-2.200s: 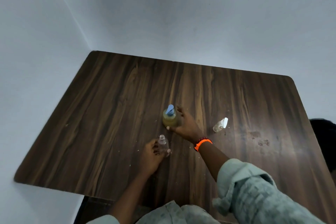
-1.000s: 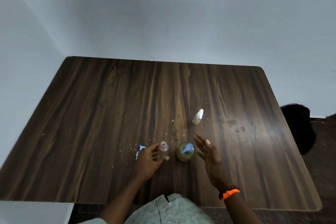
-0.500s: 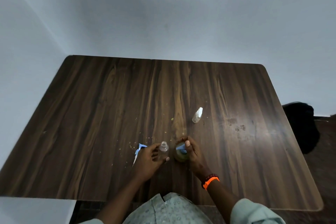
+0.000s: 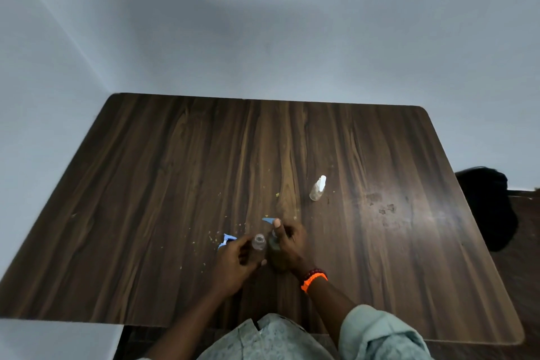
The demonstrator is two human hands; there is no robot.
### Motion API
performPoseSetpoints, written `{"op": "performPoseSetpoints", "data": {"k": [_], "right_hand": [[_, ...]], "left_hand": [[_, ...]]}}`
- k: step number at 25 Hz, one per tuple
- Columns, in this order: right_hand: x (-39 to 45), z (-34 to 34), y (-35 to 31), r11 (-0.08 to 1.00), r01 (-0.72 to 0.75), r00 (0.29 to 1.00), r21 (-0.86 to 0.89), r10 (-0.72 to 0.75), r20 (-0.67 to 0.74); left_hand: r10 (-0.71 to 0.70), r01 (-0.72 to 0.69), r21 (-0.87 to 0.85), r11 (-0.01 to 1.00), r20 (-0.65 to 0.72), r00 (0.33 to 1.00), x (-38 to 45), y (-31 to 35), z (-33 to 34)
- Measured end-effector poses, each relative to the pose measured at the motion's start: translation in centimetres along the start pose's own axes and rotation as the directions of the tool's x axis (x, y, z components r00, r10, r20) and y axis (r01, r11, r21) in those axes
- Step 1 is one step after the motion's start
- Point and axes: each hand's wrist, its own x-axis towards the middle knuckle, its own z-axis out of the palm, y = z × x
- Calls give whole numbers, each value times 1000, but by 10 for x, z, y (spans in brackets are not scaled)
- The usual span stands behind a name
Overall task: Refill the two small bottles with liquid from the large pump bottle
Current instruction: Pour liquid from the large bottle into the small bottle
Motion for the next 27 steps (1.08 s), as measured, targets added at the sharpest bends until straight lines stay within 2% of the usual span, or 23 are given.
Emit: {"op": "performPoseSetpoints", "data": {"k": [4,6,7,8,9,10,11,13,15,21,27], "right_hand": [[-10,-2,1,994,-99,984,42,92,153],[-21,-11,-3,902,-378,906,208,315,282],[-28,-16,5,918,-340,924,204,286,254],[-34,-21,19,960,-230,962,157,200,184],[-37,-27,14,920,-317,933,230,259,248],[-39,-28,0,937,-259,958,235,217,190],[-41,-27,8,990,-124,992,65,124,7],[-40,-28,5,978,-206,978,19,206,25],[-41,-30,1,977,-214,977,-10,214,7],[-44,-27,0,980,-200,980,-13,200,9],[-42,-21,12,977,-188,982,-102,183,-52]], "left_hand": [[16,-16,-25,1000,3,1000,6,2,-8],[41,-41,-36,999,-15,999,9,2,-7],[66,-68,-34,997,-31,997,11,1,-6],[89,-90,-44,995,-36,995,11,2,-3],[101,-103,-47,994,-37,994,12,4,-1],[113,-114,-49,992,-37,993,11,7,0],[124,-125,-47,991,-41,991,11,9,0],[148,-150,-51,987,-39,988,11,11,1],[167,-169,-43,985,-27,986,11,13,3],[183,-183,-22,983,-12,983,12,18,1],[209,-209,51,977,17,978,10,18,5]]}}
